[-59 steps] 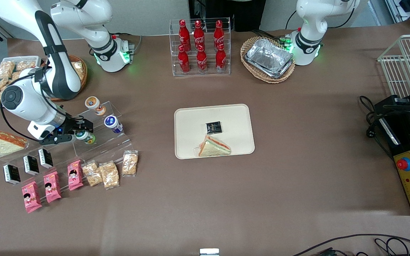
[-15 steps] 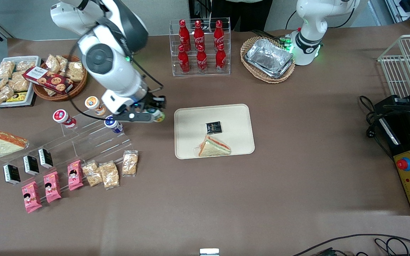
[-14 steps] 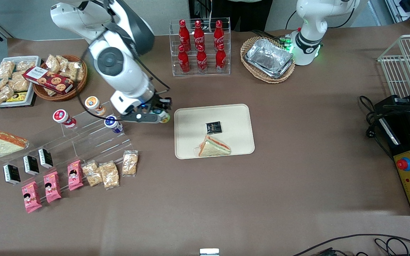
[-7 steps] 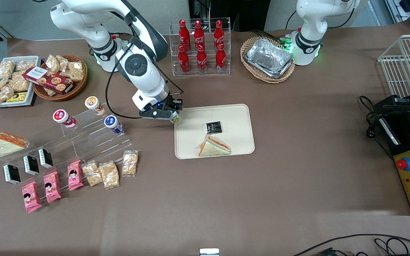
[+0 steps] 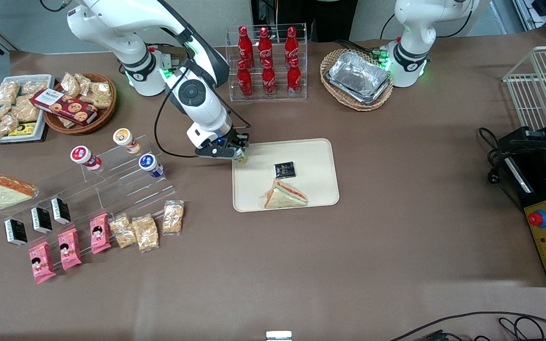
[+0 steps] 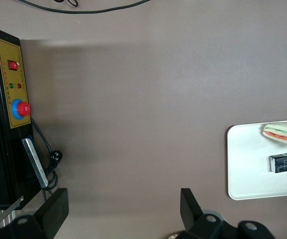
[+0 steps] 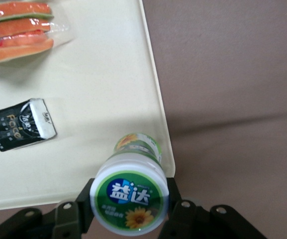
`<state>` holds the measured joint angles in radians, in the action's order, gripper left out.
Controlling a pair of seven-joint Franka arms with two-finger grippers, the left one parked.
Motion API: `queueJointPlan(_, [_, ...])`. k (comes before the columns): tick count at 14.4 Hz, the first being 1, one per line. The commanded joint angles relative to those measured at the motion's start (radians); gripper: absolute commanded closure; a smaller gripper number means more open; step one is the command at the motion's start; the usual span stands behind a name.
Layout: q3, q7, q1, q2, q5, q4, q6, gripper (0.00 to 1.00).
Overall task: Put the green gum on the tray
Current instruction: 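Lower the bottle onto the tray corner and open the right gripper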
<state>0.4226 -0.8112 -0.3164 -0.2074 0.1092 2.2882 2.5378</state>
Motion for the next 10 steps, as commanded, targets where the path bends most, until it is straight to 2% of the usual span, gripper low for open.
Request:
queueJointPlan(1, [0.001,-0.029,-0.016,-0.047,-0.019,-0.003,0.056,1.00])
queueJointPlan(9, [0.001,-0.029,-0.032,-0.110,-0.025,-0.004,0.094,1.00])
queueJointPlan(10, [0.001,-0.031,-0.032,-0.113,-0.025,-0.006,0.096,0.92])
